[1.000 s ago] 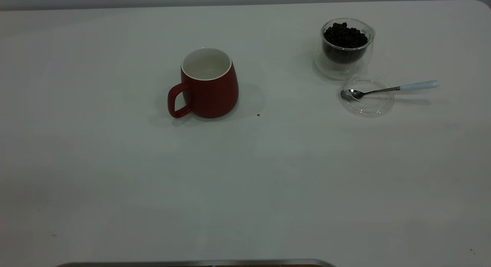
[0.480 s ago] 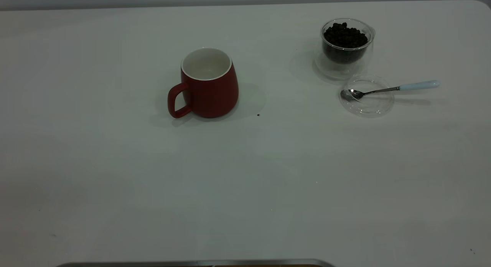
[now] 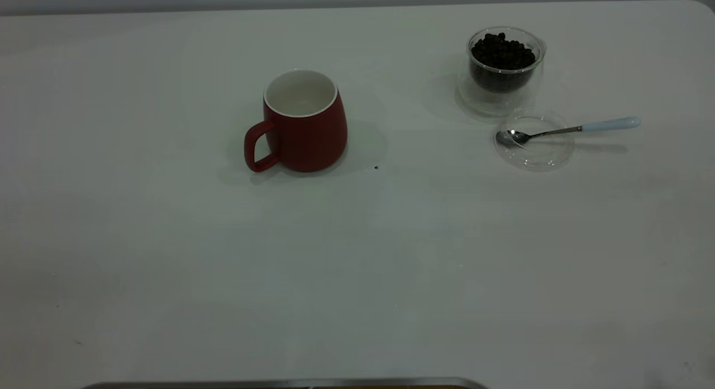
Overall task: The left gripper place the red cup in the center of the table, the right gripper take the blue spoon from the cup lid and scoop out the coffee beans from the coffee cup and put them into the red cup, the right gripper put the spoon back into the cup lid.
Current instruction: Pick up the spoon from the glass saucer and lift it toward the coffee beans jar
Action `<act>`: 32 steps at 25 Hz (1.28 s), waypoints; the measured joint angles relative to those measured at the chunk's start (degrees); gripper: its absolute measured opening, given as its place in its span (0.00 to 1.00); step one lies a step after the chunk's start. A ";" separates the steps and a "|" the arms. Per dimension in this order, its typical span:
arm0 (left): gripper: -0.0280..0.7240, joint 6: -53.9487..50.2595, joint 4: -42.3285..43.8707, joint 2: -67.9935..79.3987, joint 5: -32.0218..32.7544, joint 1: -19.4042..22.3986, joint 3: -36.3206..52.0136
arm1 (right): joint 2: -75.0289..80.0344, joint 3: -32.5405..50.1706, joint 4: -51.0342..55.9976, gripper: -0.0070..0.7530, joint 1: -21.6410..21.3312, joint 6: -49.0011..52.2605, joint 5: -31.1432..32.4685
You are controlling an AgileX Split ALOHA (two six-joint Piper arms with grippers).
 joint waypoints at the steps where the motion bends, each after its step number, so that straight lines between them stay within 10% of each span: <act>1: 0.67 0.00 0.00 0.00 0.00 0.00 0.00 | 2.81 -0.01 2.04 0.77 0.00 -0.93 -1.07; 19: 0.67 -0.05 0.00 0.00 0.00 0.00 0.00 | 69.12 -11.22 36.59 0.79 0.00 -38.21 -23.30; 32: 0.67 -0.05 0.00 0.00 0.00 0.00 0.00 | 91.76 -25.82 42.60 0.79 -11.56 -47.36 -14.77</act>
